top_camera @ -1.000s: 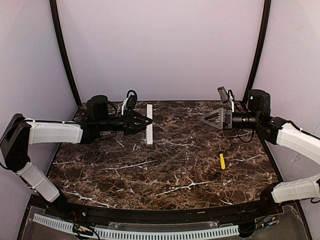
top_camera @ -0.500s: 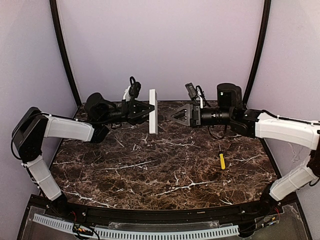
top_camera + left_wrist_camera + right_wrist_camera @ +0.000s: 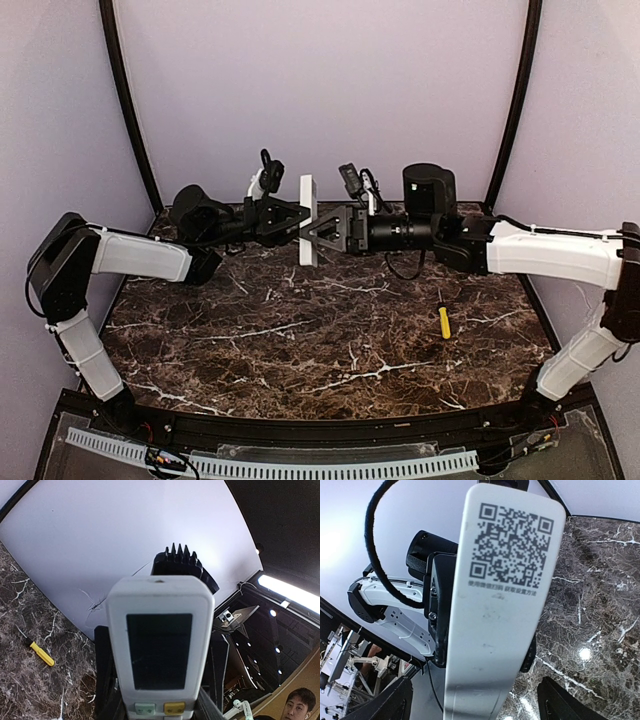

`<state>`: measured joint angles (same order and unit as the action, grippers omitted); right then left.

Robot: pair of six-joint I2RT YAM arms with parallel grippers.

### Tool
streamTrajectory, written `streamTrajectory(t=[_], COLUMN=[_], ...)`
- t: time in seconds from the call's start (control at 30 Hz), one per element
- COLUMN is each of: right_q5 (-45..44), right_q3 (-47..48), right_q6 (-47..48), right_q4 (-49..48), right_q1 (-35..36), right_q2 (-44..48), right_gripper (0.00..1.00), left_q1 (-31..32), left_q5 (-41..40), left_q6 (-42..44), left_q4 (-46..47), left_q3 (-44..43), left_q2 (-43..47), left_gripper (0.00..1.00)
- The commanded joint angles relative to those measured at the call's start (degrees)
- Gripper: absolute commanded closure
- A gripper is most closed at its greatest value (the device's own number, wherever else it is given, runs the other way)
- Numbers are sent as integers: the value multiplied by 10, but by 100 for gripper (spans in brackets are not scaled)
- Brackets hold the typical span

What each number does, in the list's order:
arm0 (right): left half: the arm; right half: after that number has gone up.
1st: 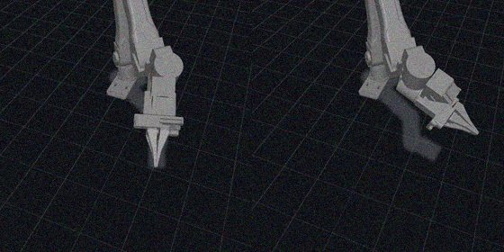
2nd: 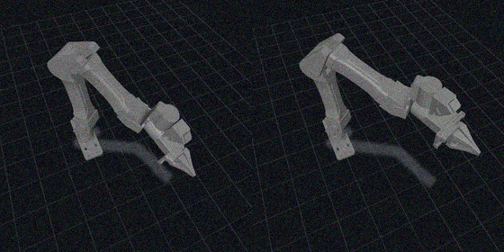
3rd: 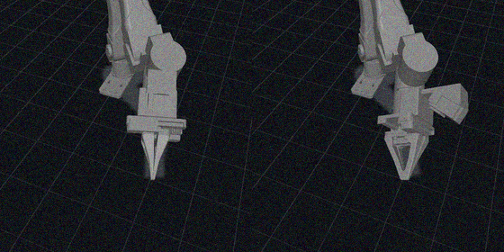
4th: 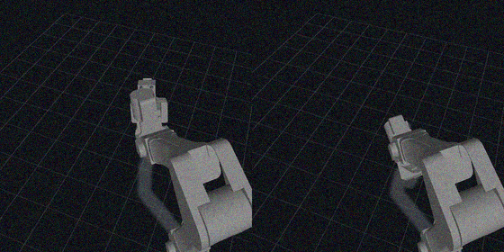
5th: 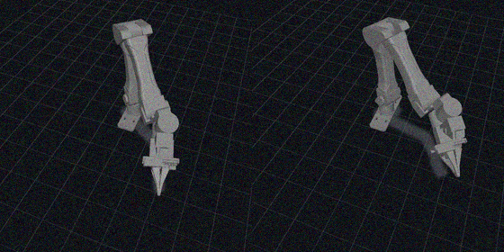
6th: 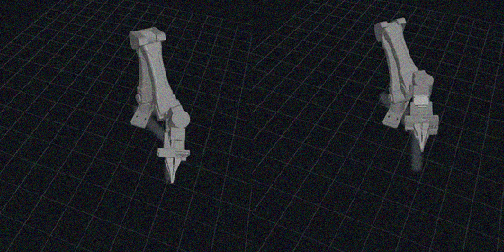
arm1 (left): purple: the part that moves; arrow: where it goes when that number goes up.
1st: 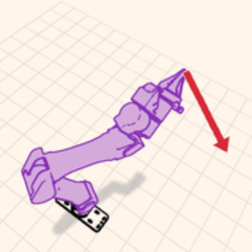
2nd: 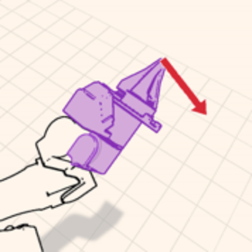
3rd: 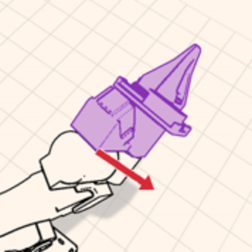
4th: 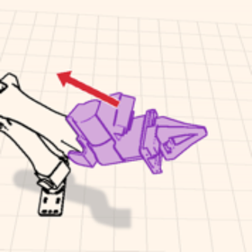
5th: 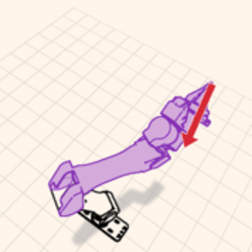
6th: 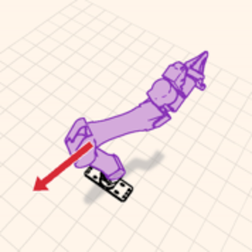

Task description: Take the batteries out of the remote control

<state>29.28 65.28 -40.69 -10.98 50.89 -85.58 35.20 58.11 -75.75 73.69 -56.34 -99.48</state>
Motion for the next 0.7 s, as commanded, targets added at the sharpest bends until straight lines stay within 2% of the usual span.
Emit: streamTrajectory(t=[0.0, 0.17, 0.27, 0.5, 0.57, 0.63, 0.67], right_q5=[-1, 6, 5, 4, 5, 3, -1], right_q3=[20, 25, 25, 23, 23, 26, 29], right_q6=[-5, -6, -5, -1, 2, 12, 21], right_q4=[-27, -30, -29, -24, -18, -3, 9], right_q1=[13, 20, 22, 23, 23, 23, 23], right_q2=[-20, -27, -26, -24, -25, -24, -22], right_gripper=[18, 31, 42, 75, 82, 88, 91], left_q1=[3, 3, 3, 3, 3, 3, 3], left_q5=[4, -3, -7, -16, -20, -24, -26], left_q6=[5, 25, 32, 69, 93, 123, 144], left_q4=[23, 8, 2, -43, -77, -117, -134], left_q3=[-17, -14, -15, -10, -6, -1, 2], left_q2=[6, 14, 16, 30, 42, 58, 64], left_gripper=[83, 82, 83, 80, 76, 67, 59])
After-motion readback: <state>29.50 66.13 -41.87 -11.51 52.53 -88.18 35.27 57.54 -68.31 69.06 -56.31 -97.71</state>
